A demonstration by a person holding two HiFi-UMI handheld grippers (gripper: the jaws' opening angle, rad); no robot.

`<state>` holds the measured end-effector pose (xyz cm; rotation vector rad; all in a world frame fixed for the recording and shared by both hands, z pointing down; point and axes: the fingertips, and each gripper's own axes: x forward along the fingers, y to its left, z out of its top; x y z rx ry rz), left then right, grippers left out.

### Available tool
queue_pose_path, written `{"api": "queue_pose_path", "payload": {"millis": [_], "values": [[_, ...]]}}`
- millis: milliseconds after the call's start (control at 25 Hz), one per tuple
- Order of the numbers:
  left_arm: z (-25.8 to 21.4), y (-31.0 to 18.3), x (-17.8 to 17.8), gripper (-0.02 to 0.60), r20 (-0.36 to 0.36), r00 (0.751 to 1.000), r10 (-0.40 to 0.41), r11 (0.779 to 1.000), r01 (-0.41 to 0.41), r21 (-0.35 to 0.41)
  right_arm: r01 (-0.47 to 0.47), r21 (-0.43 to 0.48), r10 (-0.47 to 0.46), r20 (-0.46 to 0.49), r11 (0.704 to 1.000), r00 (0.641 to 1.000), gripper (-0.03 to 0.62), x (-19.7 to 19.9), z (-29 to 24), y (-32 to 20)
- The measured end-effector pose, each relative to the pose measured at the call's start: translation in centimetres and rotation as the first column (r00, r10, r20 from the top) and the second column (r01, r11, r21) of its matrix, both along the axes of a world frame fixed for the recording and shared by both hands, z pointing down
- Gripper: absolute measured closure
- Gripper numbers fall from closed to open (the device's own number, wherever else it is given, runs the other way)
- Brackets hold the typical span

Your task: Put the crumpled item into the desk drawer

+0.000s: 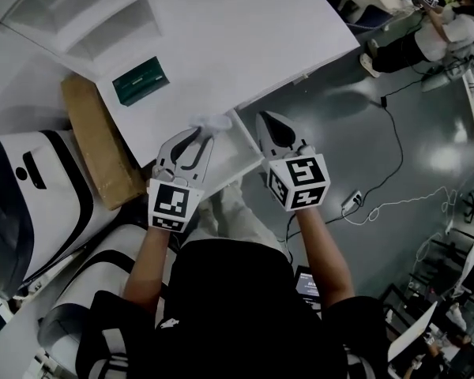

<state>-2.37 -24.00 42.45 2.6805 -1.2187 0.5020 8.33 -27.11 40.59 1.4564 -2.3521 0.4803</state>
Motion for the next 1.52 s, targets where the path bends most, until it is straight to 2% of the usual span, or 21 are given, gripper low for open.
{"api": "queue_pose_path", "payload": {"millis": [360,560,800,1160,1520], "values": [[7.0,0.1,1.4,0.503,0.021,0.999,0.025,0.987,-0.022,-0.162,0.009,-0.093,-0.009,0.003,0.996,1.0,0.599,0.8,5.3,-1.2],[10.6,1.1,2.6,0.503,0.03,0.995,0.091,0.963,-0.08,-0.259,0.017,-0.142,-0.017,0.005,0.99,1.0,0.599,1.3,7.9,-1.3],[16.6,2.4,3.0,0.503,0.124,0.979,0.16,0.93,-0.108,-0.35,0.023,-0.194,-0.022,0.008,0.981,1.0,0.599,1.7,11.1,-0.9],[22.8,3.1,3.1,0.503,0.182,0.963,0.201,0.894,-0.104,-0.436,0.043,-0.249,-0.044,0.002,0.968,0.999,0.599,2.1,15.2,-0.7],[28.1,3.6,3.2,0.503,0.205,0.95,0.235,0.857,-0.103,-0.506,0.053,-0.311,-0.054,0.006,0.949,0.999,0.599,2.0,19.3,0.0]]}}
